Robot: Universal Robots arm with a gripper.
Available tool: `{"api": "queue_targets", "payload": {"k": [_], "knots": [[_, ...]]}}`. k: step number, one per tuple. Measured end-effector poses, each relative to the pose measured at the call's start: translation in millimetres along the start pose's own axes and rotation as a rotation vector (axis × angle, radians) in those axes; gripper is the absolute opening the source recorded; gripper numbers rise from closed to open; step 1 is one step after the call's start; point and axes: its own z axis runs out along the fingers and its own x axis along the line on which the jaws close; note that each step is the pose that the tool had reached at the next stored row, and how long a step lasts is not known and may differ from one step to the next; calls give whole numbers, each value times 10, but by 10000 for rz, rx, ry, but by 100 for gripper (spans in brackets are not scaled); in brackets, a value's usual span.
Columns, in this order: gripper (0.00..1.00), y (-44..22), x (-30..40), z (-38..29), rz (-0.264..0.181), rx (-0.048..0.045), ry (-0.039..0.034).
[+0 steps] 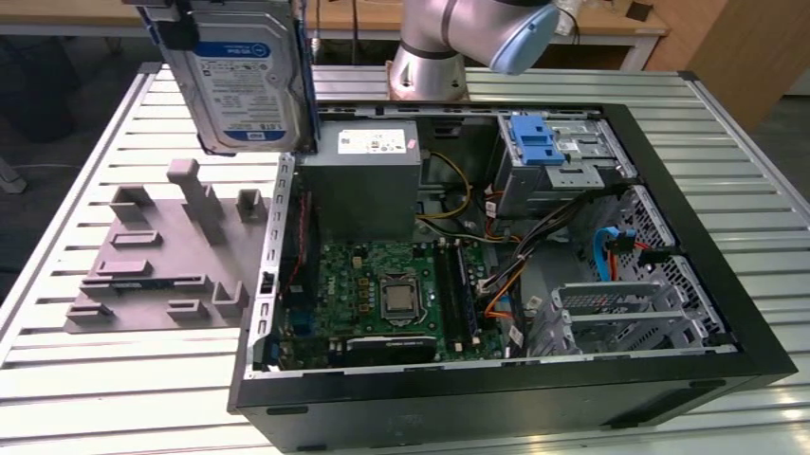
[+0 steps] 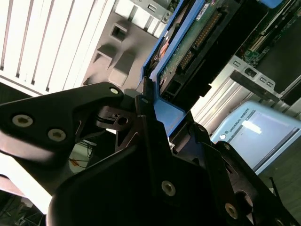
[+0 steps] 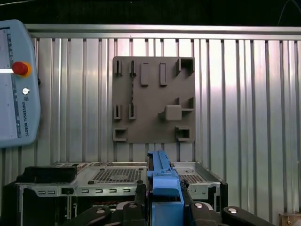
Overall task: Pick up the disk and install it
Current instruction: 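Pick up the disk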
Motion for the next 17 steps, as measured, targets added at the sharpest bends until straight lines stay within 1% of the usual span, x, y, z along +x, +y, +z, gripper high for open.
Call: {"api": "queue_targets", "payload": {"k": [4, 17], "knots": [[36, -126, -1, -3, 1, 0, -1], [36, -566, -5, -15, 1, 0, -1]]}}
